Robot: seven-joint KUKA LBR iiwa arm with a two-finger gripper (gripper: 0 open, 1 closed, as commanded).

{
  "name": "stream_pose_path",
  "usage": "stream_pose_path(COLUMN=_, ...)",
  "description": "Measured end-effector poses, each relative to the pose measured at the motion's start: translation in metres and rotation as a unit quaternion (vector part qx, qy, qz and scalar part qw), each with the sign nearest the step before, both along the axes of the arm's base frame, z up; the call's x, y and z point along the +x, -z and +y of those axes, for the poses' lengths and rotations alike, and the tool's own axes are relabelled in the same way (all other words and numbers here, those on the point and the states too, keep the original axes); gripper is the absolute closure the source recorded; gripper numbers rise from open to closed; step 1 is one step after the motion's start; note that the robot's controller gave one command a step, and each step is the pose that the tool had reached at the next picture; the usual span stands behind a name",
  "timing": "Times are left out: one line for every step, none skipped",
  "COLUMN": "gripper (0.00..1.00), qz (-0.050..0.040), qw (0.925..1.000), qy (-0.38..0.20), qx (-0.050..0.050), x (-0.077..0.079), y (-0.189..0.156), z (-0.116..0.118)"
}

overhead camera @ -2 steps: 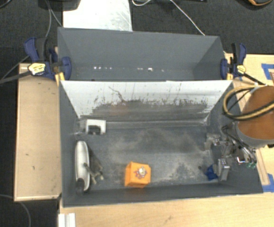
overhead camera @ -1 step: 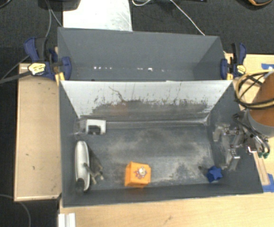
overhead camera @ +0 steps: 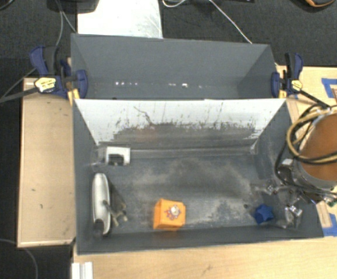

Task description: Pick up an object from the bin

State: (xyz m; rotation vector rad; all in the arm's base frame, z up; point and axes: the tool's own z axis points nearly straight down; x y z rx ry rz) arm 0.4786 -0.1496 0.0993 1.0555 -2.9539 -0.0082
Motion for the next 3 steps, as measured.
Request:
stream_pose_path(gripper=0.00, qz=-0.0051, qw=1.0000, qy=0.003, qx=0.002, x=0.0072, y=0.0293, z=0.0071)
stream_pose_path(gripper=1.00, qz=-0.0054, qw=0.9371, qy=-0.349, qx=0.013, x=0.0022, y=0.0274, z=0.0162)
stream_pose_path(gripper=1.00, qz=-0.0055, qw=0.9361, qy=-0.352, qx=0.013, x=0.0022, y=0.0274, z=0.0163)
